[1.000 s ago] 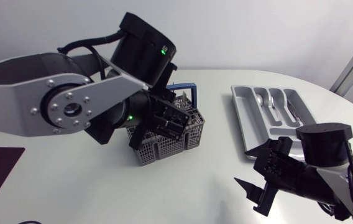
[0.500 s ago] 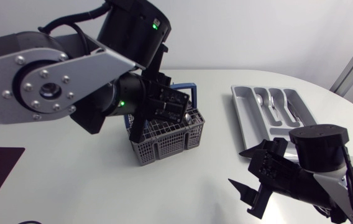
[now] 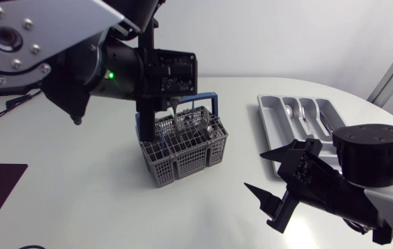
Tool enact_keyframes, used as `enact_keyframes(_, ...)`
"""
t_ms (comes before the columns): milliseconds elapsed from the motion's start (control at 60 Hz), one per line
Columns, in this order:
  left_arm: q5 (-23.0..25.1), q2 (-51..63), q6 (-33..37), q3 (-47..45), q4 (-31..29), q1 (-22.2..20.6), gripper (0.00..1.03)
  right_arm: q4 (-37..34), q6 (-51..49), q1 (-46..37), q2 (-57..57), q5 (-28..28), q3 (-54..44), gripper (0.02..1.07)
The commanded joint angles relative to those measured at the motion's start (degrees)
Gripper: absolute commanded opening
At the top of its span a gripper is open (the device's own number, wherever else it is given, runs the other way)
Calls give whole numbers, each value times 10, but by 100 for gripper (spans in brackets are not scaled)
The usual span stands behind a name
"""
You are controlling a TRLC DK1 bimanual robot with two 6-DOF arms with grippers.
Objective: Unload the cutlery basket into the drawer organizer.
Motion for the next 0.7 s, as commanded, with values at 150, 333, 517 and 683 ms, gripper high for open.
enact_keyframes(150, -4, -28, -66, 35, -4, 8, 16, 16, 42, 26, -6, 13, 22, 93)
enact_keyframes(333, -36, -50, -36, -14, 20, -17, 16, 18, 44, 27, -1, 14, 22, 93)
enact_keyframes(517, -66, -90, 81, -118, 151, -63, 17, 21, 42, 28, 6, 13, 12, 93)
enact_keyframes(683, -60, -90, 147, -113, 162, -89, 17, 27, 41, 29, 10, 10, 4, 93)
